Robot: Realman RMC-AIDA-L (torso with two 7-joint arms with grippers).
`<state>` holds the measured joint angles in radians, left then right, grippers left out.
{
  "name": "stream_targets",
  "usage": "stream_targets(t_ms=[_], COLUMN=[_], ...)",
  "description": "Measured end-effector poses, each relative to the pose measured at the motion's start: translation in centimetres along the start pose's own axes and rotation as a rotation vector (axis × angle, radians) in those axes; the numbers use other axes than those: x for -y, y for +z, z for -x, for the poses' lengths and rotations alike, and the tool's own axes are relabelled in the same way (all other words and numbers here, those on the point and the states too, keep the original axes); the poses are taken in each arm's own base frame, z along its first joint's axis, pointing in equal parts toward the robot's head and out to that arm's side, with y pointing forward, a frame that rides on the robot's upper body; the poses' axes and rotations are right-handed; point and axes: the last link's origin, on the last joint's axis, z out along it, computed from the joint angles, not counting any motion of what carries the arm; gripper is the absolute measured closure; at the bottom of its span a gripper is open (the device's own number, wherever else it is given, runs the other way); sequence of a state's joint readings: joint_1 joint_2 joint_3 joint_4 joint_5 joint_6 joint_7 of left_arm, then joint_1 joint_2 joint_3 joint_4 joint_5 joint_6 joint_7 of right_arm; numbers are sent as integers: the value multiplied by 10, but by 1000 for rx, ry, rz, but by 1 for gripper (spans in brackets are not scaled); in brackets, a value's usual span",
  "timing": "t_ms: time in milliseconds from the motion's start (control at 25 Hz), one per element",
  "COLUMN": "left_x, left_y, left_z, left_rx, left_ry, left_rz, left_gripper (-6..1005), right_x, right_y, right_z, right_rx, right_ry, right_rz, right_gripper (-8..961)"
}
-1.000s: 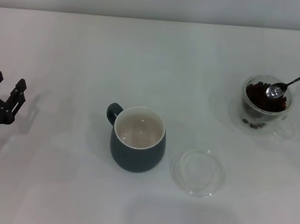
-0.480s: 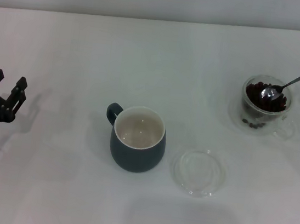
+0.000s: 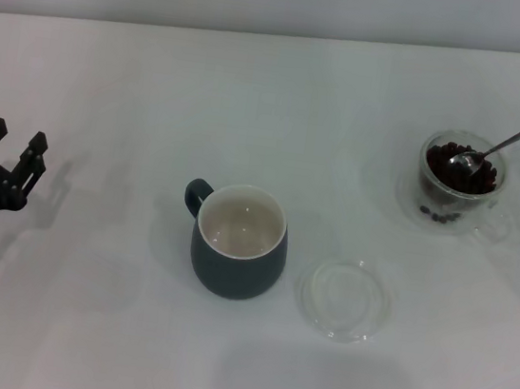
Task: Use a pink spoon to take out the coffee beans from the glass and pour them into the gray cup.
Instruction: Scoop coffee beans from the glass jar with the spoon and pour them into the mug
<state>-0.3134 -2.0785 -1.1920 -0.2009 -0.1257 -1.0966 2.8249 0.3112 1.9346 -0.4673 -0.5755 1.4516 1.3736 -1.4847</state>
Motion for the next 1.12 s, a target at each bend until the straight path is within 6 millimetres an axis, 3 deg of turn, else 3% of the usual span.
stream_targets(t_ms=[1120], left_x=[6], left_y=[0], left_z=[1], left_rx=[7], left_ry=[-3], left_rz=[-26], left_gripper=[478], right_x=[14], right_y=[-3], right_z=[-3], right_rx=[-16], right_ry=[315], right_rz=[-95], right_gripper=[812])
